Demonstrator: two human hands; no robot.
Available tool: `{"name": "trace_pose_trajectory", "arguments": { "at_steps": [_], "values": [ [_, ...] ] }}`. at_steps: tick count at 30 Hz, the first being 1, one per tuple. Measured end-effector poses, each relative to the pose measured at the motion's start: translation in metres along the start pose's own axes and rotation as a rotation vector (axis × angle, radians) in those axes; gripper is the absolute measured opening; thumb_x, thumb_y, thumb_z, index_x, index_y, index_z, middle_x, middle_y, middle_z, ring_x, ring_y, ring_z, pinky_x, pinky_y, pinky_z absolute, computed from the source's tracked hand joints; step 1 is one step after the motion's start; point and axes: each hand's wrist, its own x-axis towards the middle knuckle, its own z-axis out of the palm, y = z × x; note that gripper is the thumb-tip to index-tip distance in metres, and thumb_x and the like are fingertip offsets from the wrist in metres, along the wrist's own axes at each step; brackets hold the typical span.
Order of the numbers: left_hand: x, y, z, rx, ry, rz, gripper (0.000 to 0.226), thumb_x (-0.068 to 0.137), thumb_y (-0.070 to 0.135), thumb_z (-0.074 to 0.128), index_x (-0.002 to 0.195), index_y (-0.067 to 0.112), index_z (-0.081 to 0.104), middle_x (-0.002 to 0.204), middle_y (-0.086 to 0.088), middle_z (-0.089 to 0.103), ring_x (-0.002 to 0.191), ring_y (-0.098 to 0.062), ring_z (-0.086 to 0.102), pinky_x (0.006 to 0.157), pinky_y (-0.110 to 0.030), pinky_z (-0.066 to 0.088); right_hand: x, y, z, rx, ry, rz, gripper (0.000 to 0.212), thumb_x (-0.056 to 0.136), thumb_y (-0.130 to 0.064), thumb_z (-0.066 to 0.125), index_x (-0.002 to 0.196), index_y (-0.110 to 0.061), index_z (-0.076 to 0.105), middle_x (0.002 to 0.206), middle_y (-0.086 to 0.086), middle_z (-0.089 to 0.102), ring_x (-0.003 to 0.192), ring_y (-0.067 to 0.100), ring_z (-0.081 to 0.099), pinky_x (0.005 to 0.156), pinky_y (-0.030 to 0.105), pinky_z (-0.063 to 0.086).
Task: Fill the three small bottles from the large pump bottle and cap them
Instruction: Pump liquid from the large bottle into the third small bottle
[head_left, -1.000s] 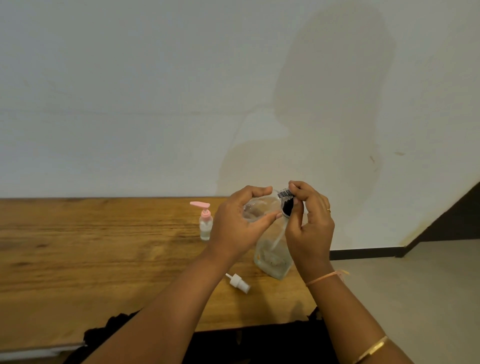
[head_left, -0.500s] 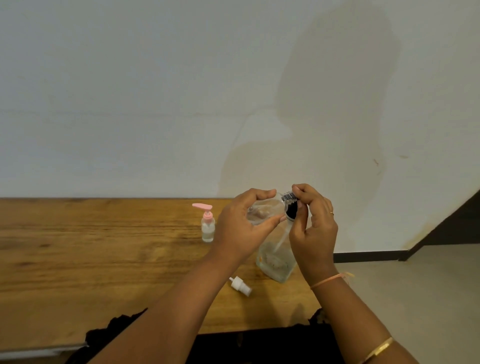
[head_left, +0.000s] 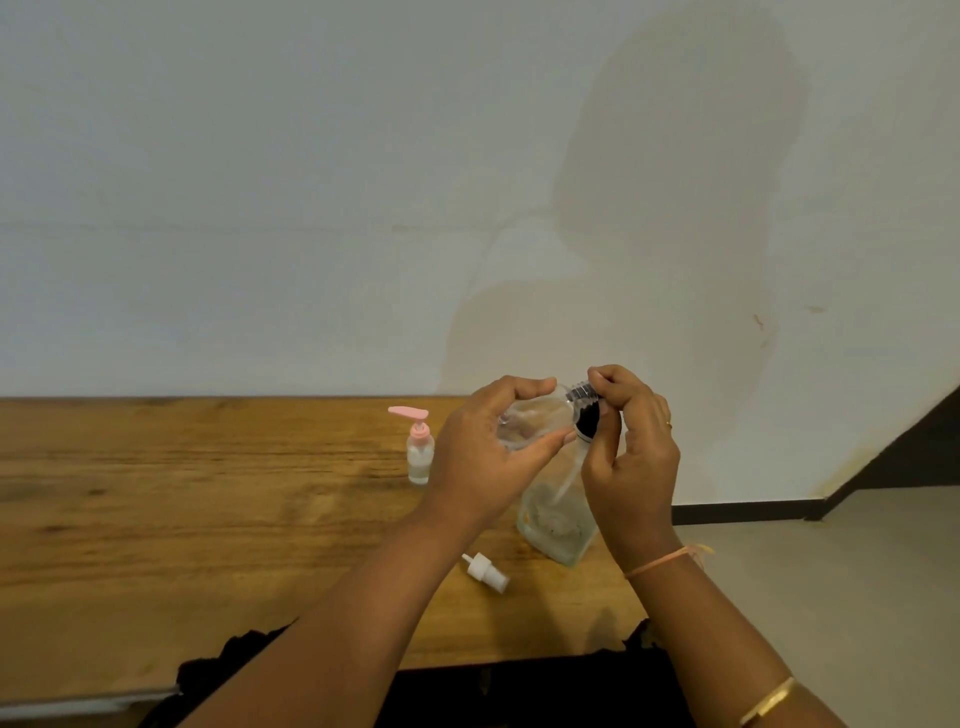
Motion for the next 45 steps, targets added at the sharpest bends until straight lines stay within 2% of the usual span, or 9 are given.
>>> {"name": "trace_pose_trajectory", "arguments": {
  "at_steps": [5, 11, 16, 19, 24, 29, 33, 38, 45],
  "values": [
    [-0.001, 0.0, 0.002, -0.012, 0.015, 0.003, 0.04, 0.071, 0.026, 0.082, 0.099, 0.043, 0.059, 0.106, 0.022, 0.065, 0.105, 0.007, 0.058, 0.086, -0.011, 0.046, -0.001, -0.001, -0.002, -0.004, 0.002, -0.002, 0.03, 0.083, 0.012, 0.047, 0.107, 0.002, 0.062, 0.112, 0.0, 0.054, 0.101, 0.022, 0.053, 0.091, 0.004, 0.034],
    [0.001, 0.004, -0.002, 0.004, 0.004, 0.049, 0.039, 0.072, 0.027, 0.081, 0.103, 0.038, 0.059, 0.109, 0.02, 0.064, 0.106, 0.004, 0.058, 0.088, -0.015, 0.048, 0.003, -0.011, -0.003, 0.008, 0.034, 0.027, 0.029, 0.084, 0.008, 0.047, 0.107, -0.001, 0.063, 0.111, -0.001, 0.056, 0.104, 0.018, 0.053, 0.091, 0.005, 0.036],
    [0.0, -0.001, 0.001, -0.023, 0.019, 0.013, 0.04, 0.071, 0.029, 0.081, 0.1, 0.044, 0.057, 0.109, 0.021, 0.064, 0.108, 0.003, 0.058, 0.091, -0.026, 0.051, 0.0, -0.003, 0.001, 0.008, 0.014, 0.017, 0.027, 0.089, 0.004, 0.044, 0.109, -0.001, 0.062, 0.112, 0.0, 0.055, 0.105, 0.016, 0.051, 0.092, 0.006, 0.036],
    [-0.003, -0.004, 0.004, -0.01, 0.02, 0.014, 0.039, 0.072, 0.029, 0.081, 0.102, 0.041, 0.058, 0.109, 0.02, 0.065, 0.109, 0.003, 0.058, 0.091, -0.025, 0.051, -0.003, 0.0, 0.001, 0.019, -0.002, 0.002, 0.03, 0.089, -0.003, 0.039, 0.109, 0.001, 0.06, 0.113, 0.0, 0.053, 0.104, 0.015, 0.05, 0.091, 0.005, 0.036],
    [-0.004, -0.003, 0.004, -0.024, 0.038, 0.031, 0.041, 0.072, 0.026, 0.081, 0.105, 0.037, 0.06, 0.109, 0.02, 0.064, 0.108, 0.001, 0.059, 0.09, -0.025, 0.052, -0.002, -0.007, -0.001, 0.011, 0.011, 0.027, 0.03, 0.083, 0.013, 0.046, 0.107, 0.002, 0.062, 0.112, 0.0, 0.054, 0.102, 0.021, 0.052, 0.09, 0.002, 0.034],
    [-0.003, 0.002, 0.0, -0.014, 0.042, 0.076, 0.041, 0.072, 0.025, 0.081, 0.107, 0.032, 0.061, 0.106, 0.02, 0.064, 0.105, 0.003, 0.059, 0.087, -0.015, 0.049, 0.002, -0.014, -0.002, 0.018, 0.038, 0.041, 0.029, 0.084, 0.009, 0.046, 0.105, -0.002, 0.063, 0.11, -0.002, 0.056, 0.103, 0.016, 0.052, 0.09, 0.004, 0.035],
    [-0.002, -0.003, 0.003, -0.048, 0.051, 0.046, 0.041, 0.071, 0.025, 0.081, 0.104, 0.039, 0.059, 0.108, 0.019, 0.065, 0.108, 0.003, 0.059, 0.091, -0.019, 0.049, 0.001, -0.007, 0.002, 0.009, 0.034, 0.026, 0.029, 0.086, 0.009, 0.046, 0.107, -0.001, 0.062, 0.111, -0.001, 0.056, 0.103, 0.017, 0.052, 0.09, 0.005, 0.036],
    [-0.005, -0.007, 0.007, -0.043, 0.036, 0.037, 0.041, 0.072, 0.024, 0.081, 0.107, 0.028, 0.062, 0.109, 0.017, 0.064, 0.107, 0.002, 0.059, 0.088, -0.015, 0.048, -0.002, 0.002, 0.001, 0.003, 0.013, -0.005, 0.031, 0.084, 0.012, 0.045, 0.108, 0.002, 0.061, 0.111, 0.001, 0.055, 0.104, 0.015, 0.051, 0.09, 0.005, 0.035],
    [-0.006, -0.003, 0.005, -0.023, 0.074, 0.106, 0.042, 0.071, 0.022, 0.081, 0.109, 0.025, 0.062, 0.107, 0.018, 0.064, 0.106, 0.004, 0.058, 0.086, -0.011, 0.047, -0.001, -0.014, -0.002, 0.014, 0.063, 0.026, 0.03, 0.084, 0.011, 0.047, 0.107, -0.001, 0.063, 0.11, -0.001, 0.056, 0.103, 0.02, 0.054, 0.089, 0.005, 0.037]
  ]
}}
